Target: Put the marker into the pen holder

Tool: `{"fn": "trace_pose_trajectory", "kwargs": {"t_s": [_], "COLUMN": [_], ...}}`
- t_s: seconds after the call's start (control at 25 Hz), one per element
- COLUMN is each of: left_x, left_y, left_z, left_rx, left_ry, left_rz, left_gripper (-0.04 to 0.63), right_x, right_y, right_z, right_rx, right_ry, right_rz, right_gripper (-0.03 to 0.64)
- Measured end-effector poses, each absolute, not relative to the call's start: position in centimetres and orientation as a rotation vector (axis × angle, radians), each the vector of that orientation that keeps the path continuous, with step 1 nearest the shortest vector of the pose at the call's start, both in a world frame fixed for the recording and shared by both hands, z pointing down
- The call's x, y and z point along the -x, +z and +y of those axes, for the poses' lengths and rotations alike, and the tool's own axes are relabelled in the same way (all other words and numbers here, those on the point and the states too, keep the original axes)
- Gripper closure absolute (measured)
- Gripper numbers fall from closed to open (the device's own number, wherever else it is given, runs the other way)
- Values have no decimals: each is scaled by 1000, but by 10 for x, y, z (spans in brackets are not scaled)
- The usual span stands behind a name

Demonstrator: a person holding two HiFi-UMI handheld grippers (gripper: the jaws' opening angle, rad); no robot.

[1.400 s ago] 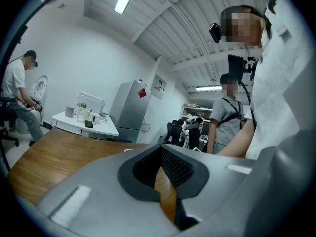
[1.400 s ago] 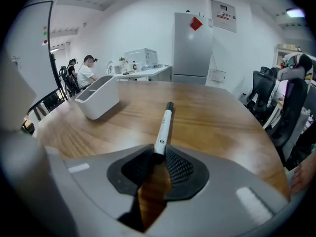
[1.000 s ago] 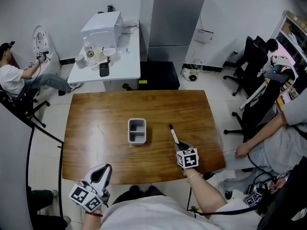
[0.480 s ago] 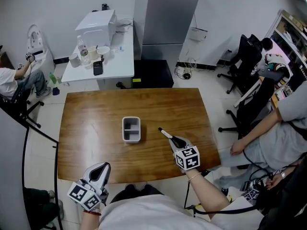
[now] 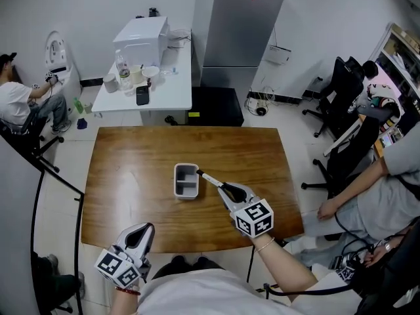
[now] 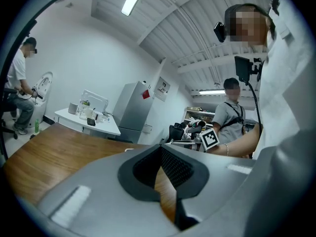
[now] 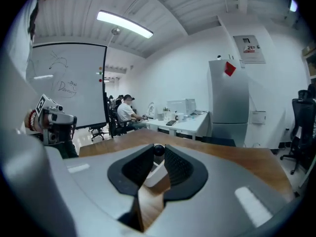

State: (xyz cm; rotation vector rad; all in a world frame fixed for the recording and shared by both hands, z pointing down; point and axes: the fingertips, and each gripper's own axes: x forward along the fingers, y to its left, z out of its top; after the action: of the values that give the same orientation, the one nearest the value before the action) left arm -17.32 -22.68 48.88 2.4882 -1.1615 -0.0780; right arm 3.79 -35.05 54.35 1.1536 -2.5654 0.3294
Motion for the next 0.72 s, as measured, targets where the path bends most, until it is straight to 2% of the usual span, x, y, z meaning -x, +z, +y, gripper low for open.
{"fn": "trace_pose_trajectory", "kwargs": {"t_s": [0.2, 0.4, 0.44, 0.52, 0.56, 0.72], "left_x": [194, 204, 205, 208, 208, 205], "left_y": [487, 485, 485, 485, 485, 488], "left_z": [-226, -220, -219, -218, -218, -218], "left_rx": [-2460, -2443, -2444, -2440, -2436, -2437], "left_ry": [-97, -112, -113, -112, -111, -107], "left_rz": [-1231, -1267, -1270, -1275, -1275, -1258], "left_gripper": [598, 598, 598, 598, 598, 598], "right_x": [7, 17, 16, 12, 9, -4], "right_y": [561, 593, 595, 593, 592, 587], "right_z": [-371, -382, -383, -384, -385, -382], "right_rx": [-1067, -1105, -1126, -1163, -1178, -1225], "right_ry": [351, 361, 359, 362, 367, 393], "right_rz": [-2564, -2475, -2473, -2478, -2477, -2474], "right_gripper": [558, 555, 541, 450, 425, 423]}}
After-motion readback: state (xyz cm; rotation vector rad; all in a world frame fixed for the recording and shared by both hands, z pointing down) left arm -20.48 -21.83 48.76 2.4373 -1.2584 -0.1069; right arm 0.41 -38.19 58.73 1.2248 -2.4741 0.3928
